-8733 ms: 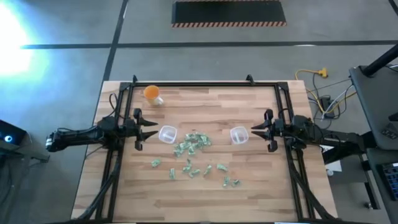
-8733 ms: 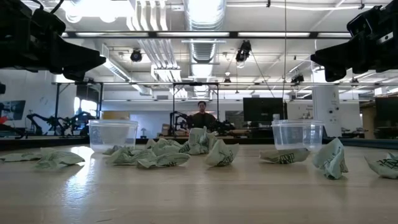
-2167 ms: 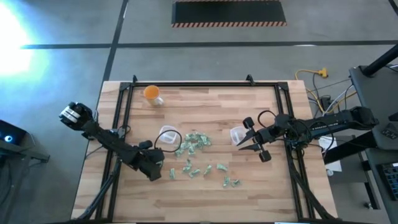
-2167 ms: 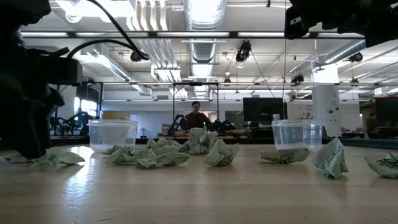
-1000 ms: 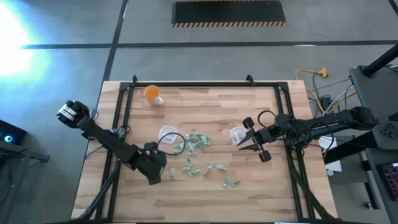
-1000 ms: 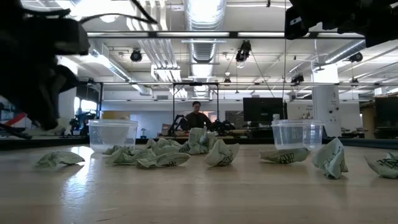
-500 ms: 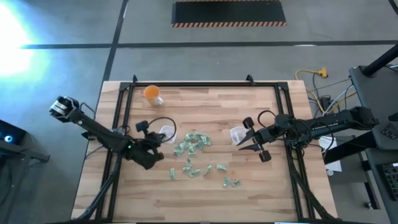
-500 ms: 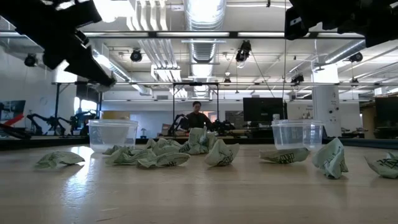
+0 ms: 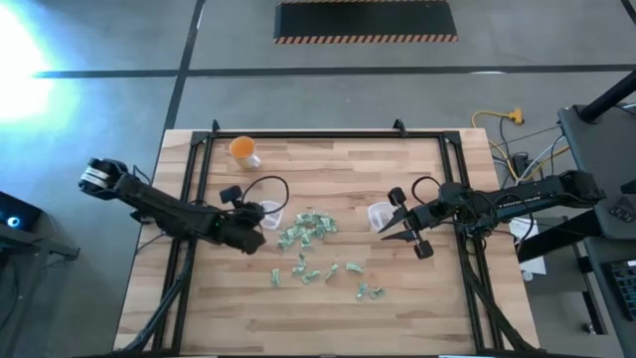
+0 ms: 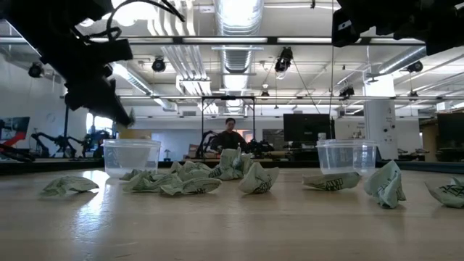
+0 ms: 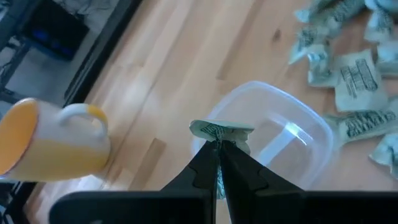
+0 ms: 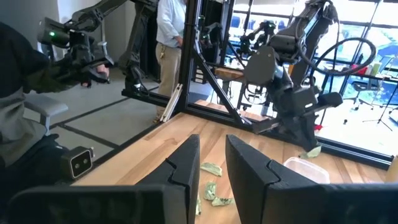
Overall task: Pick and place Stevia / Truvia into bins
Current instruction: Put the stevia packet into the left transparent container, then put the stevia packet into the right transparent container
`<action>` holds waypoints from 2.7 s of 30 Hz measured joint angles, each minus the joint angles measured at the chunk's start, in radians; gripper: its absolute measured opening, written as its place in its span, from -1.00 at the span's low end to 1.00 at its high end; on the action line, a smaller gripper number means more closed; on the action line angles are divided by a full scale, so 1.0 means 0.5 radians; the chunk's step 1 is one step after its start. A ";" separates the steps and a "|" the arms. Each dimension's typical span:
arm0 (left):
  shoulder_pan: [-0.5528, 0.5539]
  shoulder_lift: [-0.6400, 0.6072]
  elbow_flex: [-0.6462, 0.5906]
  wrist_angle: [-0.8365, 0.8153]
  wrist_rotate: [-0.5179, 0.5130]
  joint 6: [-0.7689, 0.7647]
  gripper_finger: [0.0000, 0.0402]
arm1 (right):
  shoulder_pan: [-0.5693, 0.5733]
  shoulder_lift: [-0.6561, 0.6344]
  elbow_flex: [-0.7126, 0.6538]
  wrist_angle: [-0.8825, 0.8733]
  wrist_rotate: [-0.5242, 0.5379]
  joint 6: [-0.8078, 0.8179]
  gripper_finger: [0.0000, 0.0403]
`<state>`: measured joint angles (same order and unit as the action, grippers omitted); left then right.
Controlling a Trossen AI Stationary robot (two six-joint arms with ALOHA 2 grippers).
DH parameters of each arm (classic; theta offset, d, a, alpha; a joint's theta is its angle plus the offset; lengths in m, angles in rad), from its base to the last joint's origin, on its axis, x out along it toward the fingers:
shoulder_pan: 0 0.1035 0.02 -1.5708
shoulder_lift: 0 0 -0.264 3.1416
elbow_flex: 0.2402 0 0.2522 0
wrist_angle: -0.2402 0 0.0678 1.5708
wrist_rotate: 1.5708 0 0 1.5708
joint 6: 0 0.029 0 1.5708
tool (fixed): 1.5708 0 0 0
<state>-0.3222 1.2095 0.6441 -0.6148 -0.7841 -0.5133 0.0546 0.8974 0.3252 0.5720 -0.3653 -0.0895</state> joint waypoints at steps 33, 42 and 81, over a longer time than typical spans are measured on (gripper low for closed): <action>0.026 -0.180 0.127 0.350 0.012 0.584 -0.42 | 0.000 0.995 0.504 -0.278 0.244 -0.153 -0.66; 0.008 -0.169 0.126 0.301 0.013 0.582 -0.42 | 0.019 1.409 0.814 -0.563 0.481 -0.247 -0.66; -0.011 -0.169 0.124 0.324 0.011 0.571 -0.42 | 0.070 1.683 0.995 -0.667 0.983 -0.172 -0.31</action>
<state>-0.3275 1.1252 0.7063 -0.4528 -0.7786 -0.2279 0.0895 1.7390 0.8227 0.2387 0.1261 -0.1757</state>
